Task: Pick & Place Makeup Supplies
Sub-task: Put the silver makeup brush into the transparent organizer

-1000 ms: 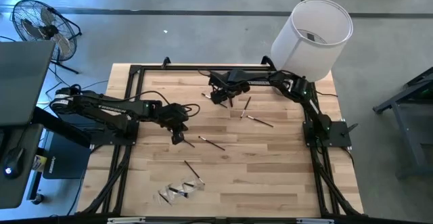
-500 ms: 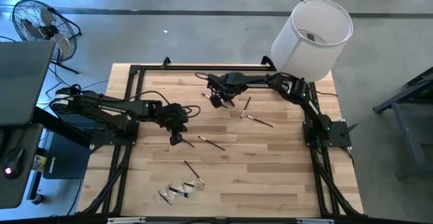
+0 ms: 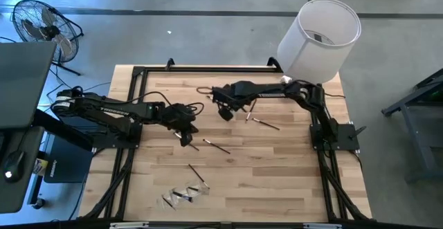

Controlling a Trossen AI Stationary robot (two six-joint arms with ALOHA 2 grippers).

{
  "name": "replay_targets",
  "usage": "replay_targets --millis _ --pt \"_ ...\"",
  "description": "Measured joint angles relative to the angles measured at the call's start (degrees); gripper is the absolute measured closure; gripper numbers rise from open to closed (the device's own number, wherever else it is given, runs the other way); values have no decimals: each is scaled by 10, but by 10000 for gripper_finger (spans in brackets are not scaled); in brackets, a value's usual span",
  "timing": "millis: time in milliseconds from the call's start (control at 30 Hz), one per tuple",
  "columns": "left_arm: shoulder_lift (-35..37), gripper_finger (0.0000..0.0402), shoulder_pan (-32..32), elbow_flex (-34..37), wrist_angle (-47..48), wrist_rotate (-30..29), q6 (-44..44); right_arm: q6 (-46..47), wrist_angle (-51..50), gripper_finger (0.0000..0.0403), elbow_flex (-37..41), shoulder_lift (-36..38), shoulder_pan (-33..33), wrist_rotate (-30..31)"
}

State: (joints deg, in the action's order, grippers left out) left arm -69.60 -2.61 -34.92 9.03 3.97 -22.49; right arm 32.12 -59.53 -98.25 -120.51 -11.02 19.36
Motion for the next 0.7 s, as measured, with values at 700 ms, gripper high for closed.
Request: replay_targets --millis 700 --pt "0 401 0 0 -131 -13 -69 144 749 372 640 448 193 -6"
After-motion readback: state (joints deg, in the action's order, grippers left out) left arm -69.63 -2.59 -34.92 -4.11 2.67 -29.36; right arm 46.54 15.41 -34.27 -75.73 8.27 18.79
